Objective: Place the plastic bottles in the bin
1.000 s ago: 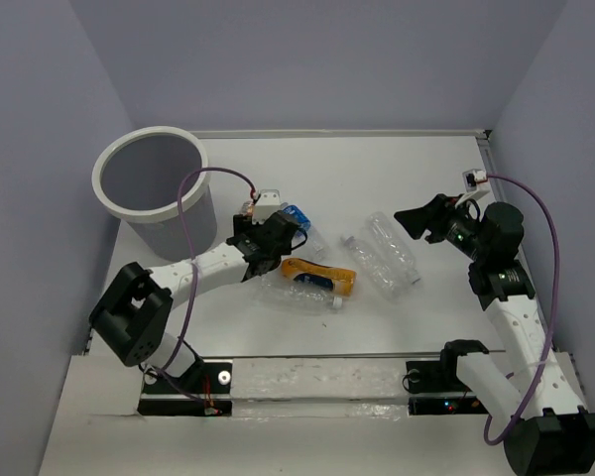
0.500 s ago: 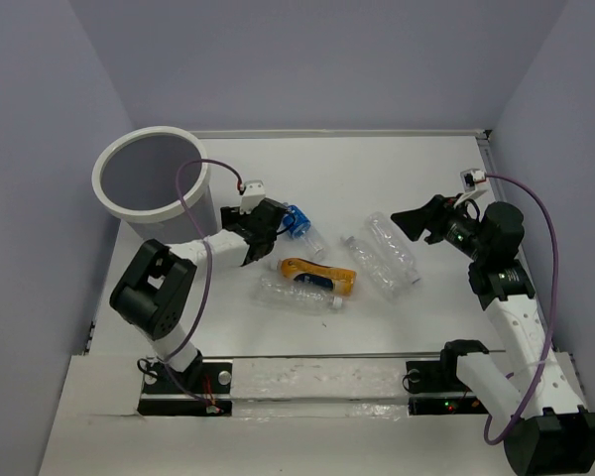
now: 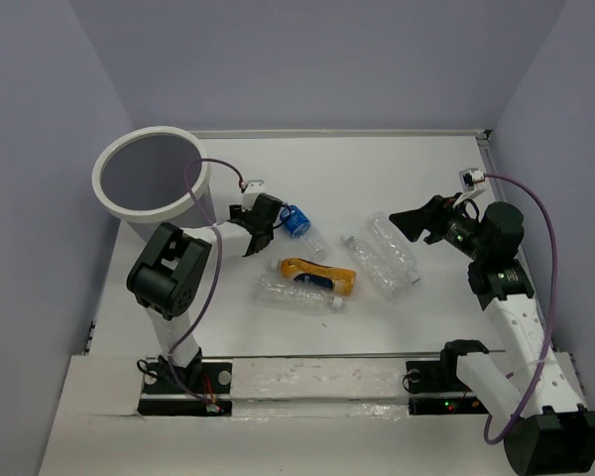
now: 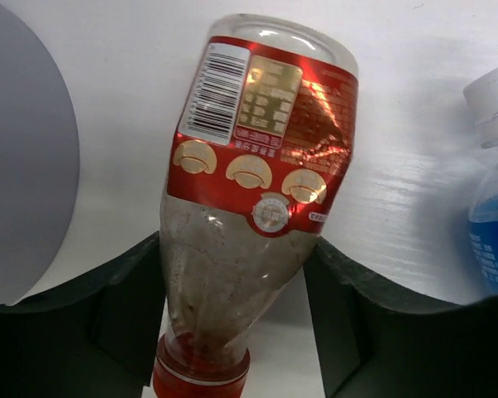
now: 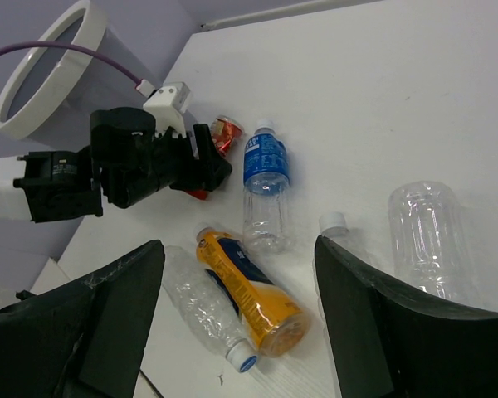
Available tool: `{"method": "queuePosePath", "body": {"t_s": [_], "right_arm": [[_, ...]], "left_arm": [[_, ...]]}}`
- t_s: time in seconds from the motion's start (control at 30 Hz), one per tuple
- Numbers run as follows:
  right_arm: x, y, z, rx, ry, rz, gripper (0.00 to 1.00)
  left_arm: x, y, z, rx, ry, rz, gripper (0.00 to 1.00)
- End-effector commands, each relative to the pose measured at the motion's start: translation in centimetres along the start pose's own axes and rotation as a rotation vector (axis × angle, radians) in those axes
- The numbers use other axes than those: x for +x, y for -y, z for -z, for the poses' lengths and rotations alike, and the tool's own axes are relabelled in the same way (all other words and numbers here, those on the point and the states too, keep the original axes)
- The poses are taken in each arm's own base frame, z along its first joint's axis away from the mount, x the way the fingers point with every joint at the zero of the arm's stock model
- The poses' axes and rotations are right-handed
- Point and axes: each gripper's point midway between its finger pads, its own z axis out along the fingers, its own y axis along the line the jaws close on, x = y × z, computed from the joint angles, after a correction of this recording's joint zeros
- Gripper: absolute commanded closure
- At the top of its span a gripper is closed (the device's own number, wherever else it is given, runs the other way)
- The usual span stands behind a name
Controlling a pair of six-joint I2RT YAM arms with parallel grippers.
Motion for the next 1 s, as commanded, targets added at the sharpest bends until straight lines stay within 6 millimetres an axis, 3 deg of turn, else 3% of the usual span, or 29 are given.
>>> {"method": "queuePosePath", "body": {"t_s": [0.0, 0.03, 0.07, 0.13, 0.23, 0.43, 0.47, 0.53, 0.57, 0.63, 0.67, 0.7, 0.77, 0.87, 0.9, 0.97], "right_arm": [[-1.0, -1.3, 0.0, -0.055, 0.035, 0.04, 0.22], [-1.0, -1.4, 0.1, -0.056, 0.038, 0.042, 0.23], [-1.0, -1.4, 0.1, -0.056, 0.038, 0.042, 0.23], [-1.1, -1.4, 0.1, -0.056, 0.041, 0.044, 0.23], [-1.0, -1.4, 0.1, -0.056, 0.041, 0.042, 0.23], [-0.7, -1.3, -0.1, -0.058, 0.032, 0.04, 0.23], [-0.7, -1.2, -0.2, -0.056, 0.03, 0.038, 0.24], [-0.6, -1.2, -0.3, -0.057, 0.027, 0.036, 0.24], [-0.5, -1.1, -0.4, -0.057, 0.024, 0.036, 0.25], [-0.5, -1.0, -0.4, -0.058, 0.019, 0.035, 0.25], [-0.5, -1.1, -0.5, -0.059, 0.017, 0.034, 0.25], [-0.5, -1.1, -0.5, -0.06, 0.017, 0.034, 0.25], [-0.5, -1.1, -0.5, -0.062, 0.017, 0.035, 0.25], [-0.3, -1.3, -0.5, -0.067, 0.013, 0.036, 0.25], [-0.3, -1.2, -0.6, -0.066, 0.012, 0.037, 0.25], [-0.2, -1.1, -0.7, -0.064, 0.008, 0.036, 0.26]], "left_arm": [[-2.0, 0.7, 0.3, 0.026, 0.05, 0.045, 0.47], [-2.1, 0.7, 0.5, 0.029, 0.055, 0.05, 0.47], [-2.3, 0.5, 0.8, 0.031, 0.064, 0.065, 0.55], [-3.6, 0.4, 2.0, 0.049, 0.1, 0.091, 0.61], [-4.8, 0.5, 3.8, 0.067, 0.14, 0.111, 0.62], [-11.1, 1.4, 11.8, 0.21, 0.292, 0.192, 0.66], [-12.7, 1.8, 14.4, 0.283, 0.33, 0.214, 0.68], [-14.9, 1.9, 17.7, 0.364, 0.386, 0.249, 0.69], [-16.8, 0.8, 20.4, 0.409, 0.444, 0.296, 0.69], [-18.8, -0.9, 22.9, 0.426, 0.511, 0.339, 0.69], [-20.6, -3.0, 24.9, 0.401, 0.576, 0.375, 0.69], [-21.3, -4.2, 25.6, 0.379, 0.603, 0.392, 0.69], [-23.3, -7.0, 26.6, 0.35, 0.652, 0.43, 0.69], [-24.9, -9.7, 26.9, 0.32, 0.686, 0.461, 0.69], [-25.8, -11.7, 26.8, 0.277, 0.705, 0.489, 0.69], [-26.2, -12.9, 26.6, 0.255, 0.69, 0.487, 0.69]]}}
